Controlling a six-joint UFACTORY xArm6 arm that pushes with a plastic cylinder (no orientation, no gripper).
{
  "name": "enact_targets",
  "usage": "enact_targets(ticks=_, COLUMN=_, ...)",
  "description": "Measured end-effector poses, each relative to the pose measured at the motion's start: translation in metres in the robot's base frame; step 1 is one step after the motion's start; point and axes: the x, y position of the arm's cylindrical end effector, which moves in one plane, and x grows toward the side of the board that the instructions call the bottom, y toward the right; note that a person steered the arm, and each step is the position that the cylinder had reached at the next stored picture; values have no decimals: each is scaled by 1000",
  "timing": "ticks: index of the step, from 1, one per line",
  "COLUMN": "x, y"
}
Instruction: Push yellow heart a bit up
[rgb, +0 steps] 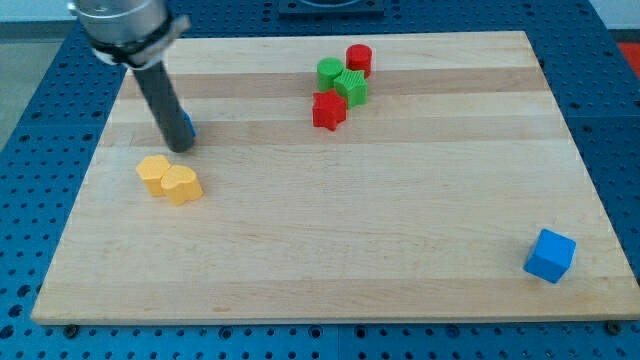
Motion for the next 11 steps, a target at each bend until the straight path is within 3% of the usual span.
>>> enact_targets(ticks=1, x=50, y=67)
enact_targets(ticks=2, x=126, y=96)
enact_targets(ticks=3, x=177, y=48)
enact_targets(ticks=4, x=148, y=18)
enact_targets(ticks=6, x=66, y=11)
enact_targets(ticks=7, x=66, y=4)
enact_targets(ticks=9, x=10, y=3)
enact_targets(ticks=10, x=13, y=0)
enact_targets(ticks=11, x=67, y=0)
